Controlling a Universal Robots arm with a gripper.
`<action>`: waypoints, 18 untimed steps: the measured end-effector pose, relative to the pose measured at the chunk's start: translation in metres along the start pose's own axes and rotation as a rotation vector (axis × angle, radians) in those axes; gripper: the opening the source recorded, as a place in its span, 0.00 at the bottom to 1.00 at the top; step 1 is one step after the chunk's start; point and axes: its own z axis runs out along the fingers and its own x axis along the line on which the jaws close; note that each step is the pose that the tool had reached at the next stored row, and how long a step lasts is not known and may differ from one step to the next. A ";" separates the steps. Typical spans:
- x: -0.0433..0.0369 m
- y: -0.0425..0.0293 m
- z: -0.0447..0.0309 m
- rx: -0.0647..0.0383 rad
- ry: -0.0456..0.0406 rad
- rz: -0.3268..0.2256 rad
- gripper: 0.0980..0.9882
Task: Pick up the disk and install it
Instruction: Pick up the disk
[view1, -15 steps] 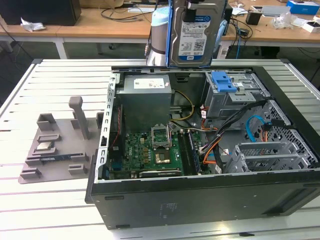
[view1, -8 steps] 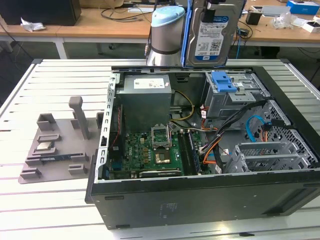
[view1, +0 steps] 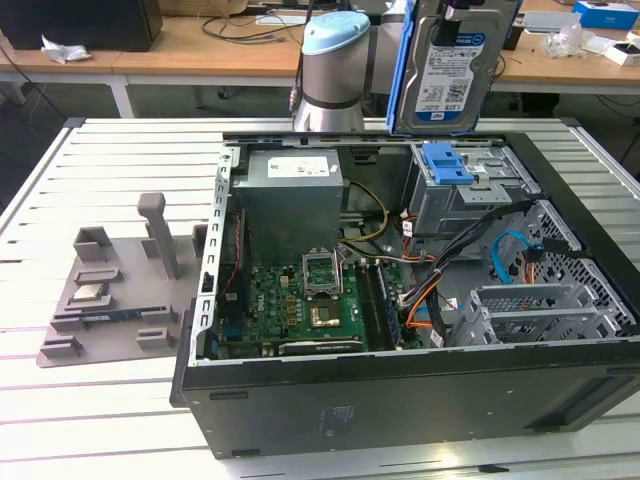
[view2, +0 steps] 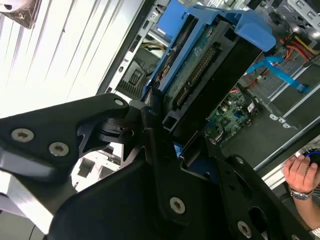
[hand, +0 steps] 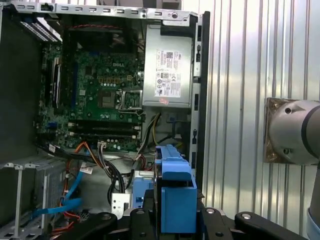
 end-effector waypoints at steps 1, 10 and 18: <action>0.0005 -0.0093 -0.0004 0.000 0.0000 0.000 0.30; 0.0021 -0.0401 -0.0018 0.000 0.0000 0.000 0.30; 0.0063 -0.0423 -0.0019 0.000 0.0001 0.000 0.30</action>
